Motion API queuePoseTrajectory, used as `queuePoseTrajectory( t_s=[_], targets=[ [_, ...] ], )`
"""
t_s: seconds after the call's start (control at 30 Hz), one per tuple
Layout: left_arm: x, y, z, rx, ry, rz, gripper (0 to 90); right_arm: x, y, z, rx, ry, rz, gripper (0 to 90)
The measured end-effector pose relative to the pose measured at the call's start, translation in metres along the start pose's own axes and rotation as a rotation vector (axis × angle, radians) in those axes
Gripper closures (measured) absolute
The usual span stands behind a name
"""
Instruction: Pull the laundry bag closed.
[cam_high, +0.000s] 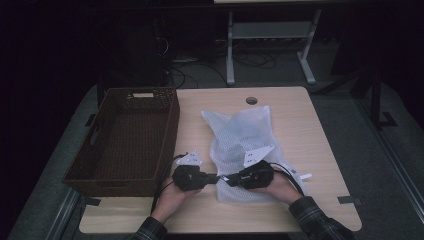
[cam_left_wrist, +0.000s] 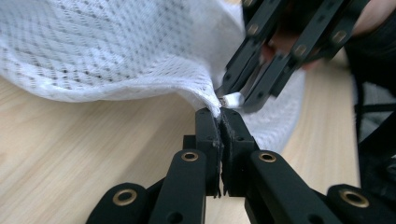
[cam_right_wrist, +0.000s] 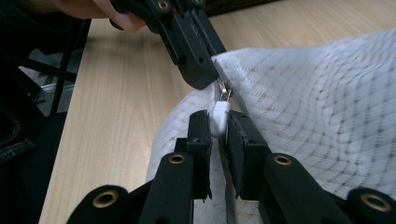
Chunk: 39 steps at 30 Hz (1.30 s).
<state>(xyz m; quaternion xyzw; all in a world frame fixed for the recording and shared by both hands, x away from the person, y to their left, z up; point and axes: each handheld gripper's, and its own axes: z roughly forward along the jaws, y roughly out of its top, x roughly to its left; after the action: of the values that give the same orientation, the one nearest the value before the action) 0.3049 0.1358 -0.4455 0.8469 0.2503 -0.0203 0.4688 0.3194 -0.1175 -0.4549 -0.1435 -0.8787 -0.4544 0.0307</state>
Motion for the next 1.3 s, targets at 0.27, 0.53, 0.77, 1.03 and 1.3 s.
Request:
queuePoseTrajectory(
  t_s=[0.27, 0.53, 0.77, 1.03, 1.3],
  targets=[
    [-0.004, -0.001, 0.002, 0.012, 0.029, 0.029, 87.7, 0.003, 0.002, 0.001, -0.015, -0.013, -0.006, 82.0],
    [-0.003, -0.002, 0.002, 0.006, 0.021, 0.026, 87.7, 0.002, 0.003, 0.003, -0.020, -0.011, 0.017, 81.9],
    [-0.004, -0.002, 0.003, -0.003, 0.009, 0.021, 87.6, 0.001, 0.002, 0.005, -0.008, -0.007, 0.043, 82.8],
    [-0.004, -0.003, 0.003, 0.004, 0.017, 0.020, 87.6, 0.000, 0.004, 0.006, -0.006, -0.031, 0.043, 86.3],
    [-0.012, -0.001, 0.001, 0.012, 0.093, 0.018, 87.9, 0.006, 0.006, 0.002, 0.008, -0.067, 0.008, 86.5]
  ],
)
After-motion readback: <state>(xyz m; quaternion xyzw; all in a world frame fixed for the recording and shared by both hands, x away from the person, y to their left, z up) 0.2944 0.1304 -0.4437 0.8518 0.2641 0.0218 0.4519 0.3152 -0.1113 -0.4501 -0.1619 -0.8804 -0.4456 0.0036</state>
